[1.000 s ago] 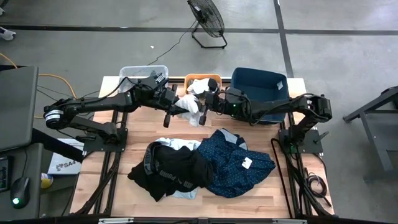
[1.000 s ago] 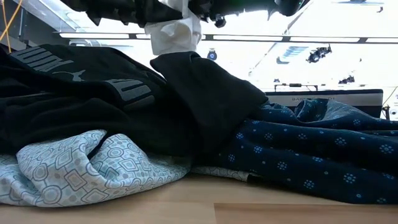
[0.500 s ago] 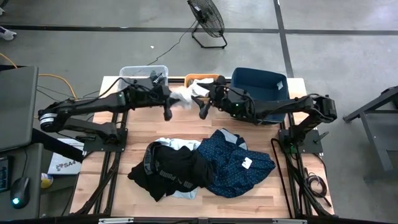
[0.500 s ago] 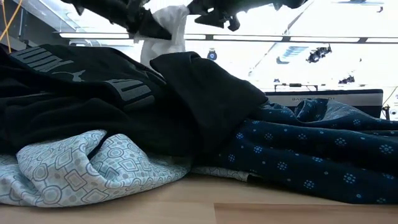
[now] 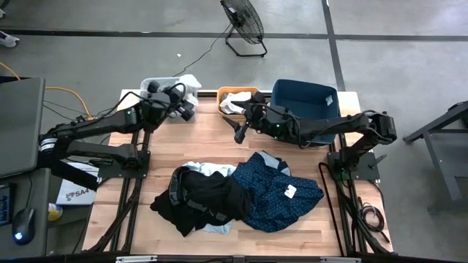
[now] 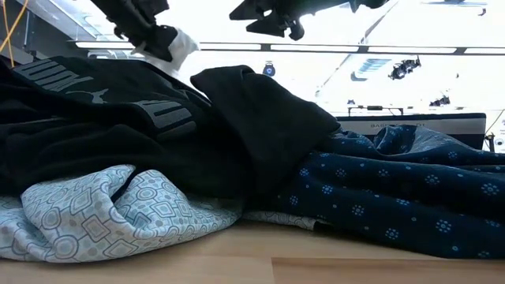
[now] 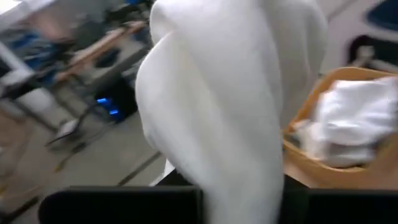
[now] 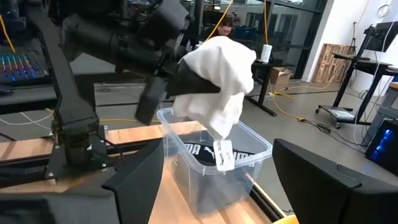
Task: Pick & Place Cloths
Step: Put the white underwear into the transparent bin
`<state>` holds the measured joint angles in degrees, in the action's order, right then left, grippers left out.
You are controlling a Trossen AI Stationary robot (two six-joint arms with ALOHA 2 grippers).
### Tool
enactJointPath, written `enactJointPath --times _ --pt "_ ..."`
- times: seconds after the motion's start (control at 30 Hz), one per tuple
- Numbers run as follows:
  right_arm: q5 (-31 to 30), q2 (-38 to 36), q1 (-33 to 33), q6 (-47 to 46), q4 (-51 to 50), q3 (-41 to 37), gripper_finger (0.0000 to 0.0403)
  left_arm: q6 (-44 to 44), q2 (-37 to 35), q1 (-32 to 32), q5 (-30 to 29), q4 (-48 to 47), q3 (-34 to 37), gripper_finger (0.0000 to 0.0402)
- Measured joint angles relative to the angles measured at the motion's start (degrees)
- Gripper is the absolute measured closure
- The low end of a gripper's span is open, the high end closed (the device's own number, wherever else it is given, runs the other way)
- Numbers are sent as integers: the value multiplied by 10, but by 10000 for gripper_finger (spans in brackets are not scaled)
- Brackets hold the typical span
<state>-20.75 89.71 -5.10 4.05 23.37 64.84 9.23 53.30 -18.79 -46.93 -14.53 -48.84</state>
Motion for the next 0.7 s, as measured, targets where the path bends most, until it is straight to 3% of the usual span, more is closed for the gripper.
enactJointPath --times 0.2,0.33,0.43,0.7 --pt "0 0 0 0 -5 0 112 -6 2 -4 -114 -22 0 380" --pt "-1 0 0 0 -9 0 112 -50 2 -45 -127 -62 0 380" --pt "-1 0 0 -13 -9 0 112 -103 2 -101 -88 -96 0 380" --pt "-1 0 0 -14 -10 0 112 -182 6 -257 108 -136 0 380"
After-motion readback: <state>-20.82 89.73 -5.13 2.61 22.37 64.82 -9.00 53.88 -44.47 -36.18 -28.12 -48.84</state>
